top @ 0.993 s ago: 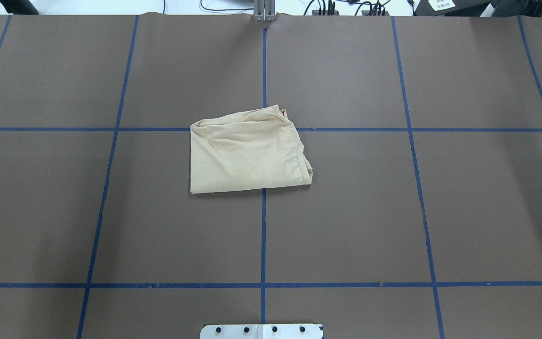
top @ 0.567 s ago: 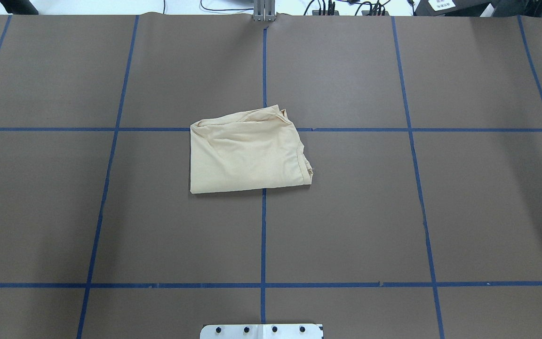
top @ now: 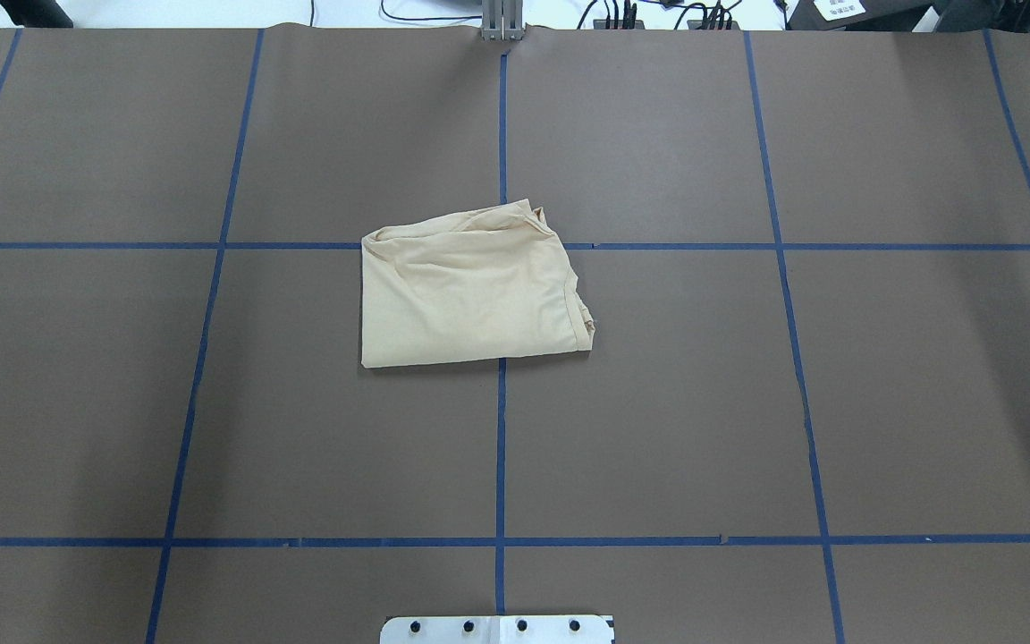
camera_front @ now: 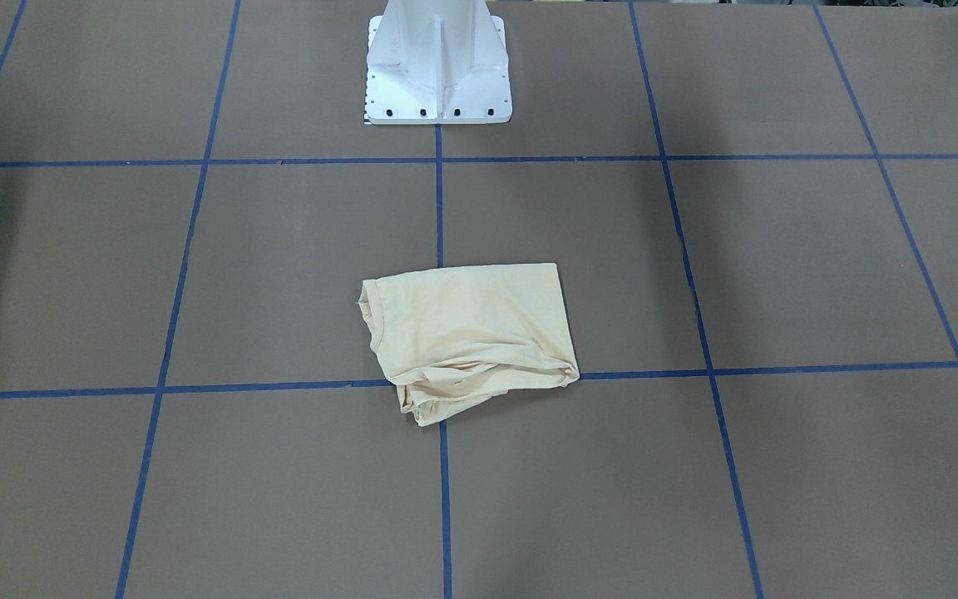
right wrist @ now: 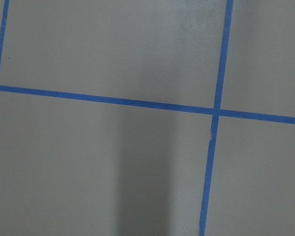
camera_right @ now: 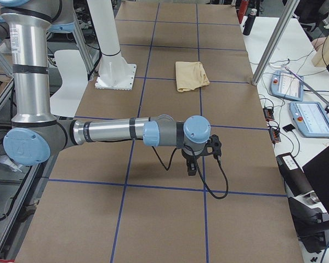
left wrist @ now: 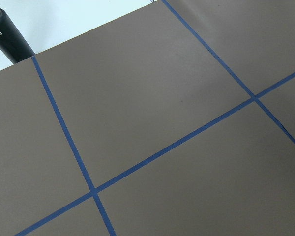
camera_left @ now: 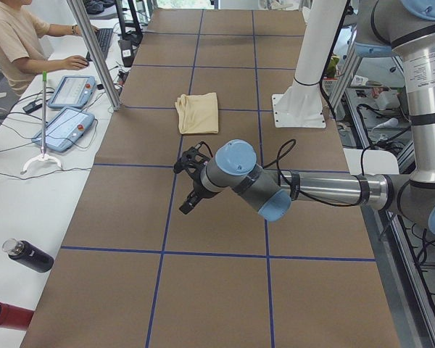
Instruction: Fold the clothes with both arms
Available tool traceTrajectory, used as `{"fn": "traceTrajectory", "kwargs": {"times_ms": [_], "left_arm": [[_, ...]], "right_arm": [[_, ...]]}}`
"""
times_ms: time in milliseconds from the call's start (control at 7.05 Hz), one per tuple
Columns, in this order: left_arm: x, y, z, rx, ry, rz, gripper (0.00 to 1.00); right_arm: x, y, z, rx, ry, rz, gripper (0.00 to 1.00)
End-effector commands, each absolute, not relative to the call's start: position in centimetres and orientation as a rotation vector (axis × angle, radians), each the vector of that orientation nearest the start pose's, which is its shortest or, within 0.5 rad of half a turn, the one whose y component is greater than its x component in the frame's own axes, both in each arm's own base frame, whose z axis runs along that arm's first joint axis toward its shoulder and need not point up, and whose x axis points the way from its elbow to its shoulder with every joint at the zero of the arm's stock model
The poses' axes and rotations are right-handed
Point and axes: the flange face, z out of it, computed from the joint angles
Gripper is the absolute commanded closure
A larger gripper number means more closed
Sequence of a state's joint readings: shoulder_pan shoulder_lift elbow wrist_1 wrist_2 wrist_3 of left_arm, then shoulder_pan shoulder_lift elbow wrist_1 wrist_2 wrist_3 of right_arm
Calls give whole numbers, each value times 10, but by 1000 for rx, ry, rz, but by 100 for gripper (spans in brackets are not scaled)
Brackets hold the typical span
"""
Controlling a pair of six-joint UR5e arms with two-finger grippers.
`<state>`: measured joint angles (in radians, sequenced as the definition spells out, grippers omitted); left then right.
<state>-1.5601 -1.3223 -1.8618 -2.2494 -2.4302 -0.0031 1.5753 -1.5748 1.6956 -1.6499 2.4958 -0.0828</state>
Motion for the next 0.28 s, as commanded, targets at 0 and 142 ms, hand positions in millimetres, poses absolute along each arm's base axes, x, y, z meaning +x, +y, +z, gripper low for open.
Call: {"fn": "traceTrajectory", "kwargs": {"times_ms": [0,142], "left_arm": [[-54,-406,538,674,825,318,1],[-54,-406,538,675,825,317,1]], "right_arm": [[56,-489,597,76,-923,-90,0],[55,-489,597,77,-923,-92,0]]}}
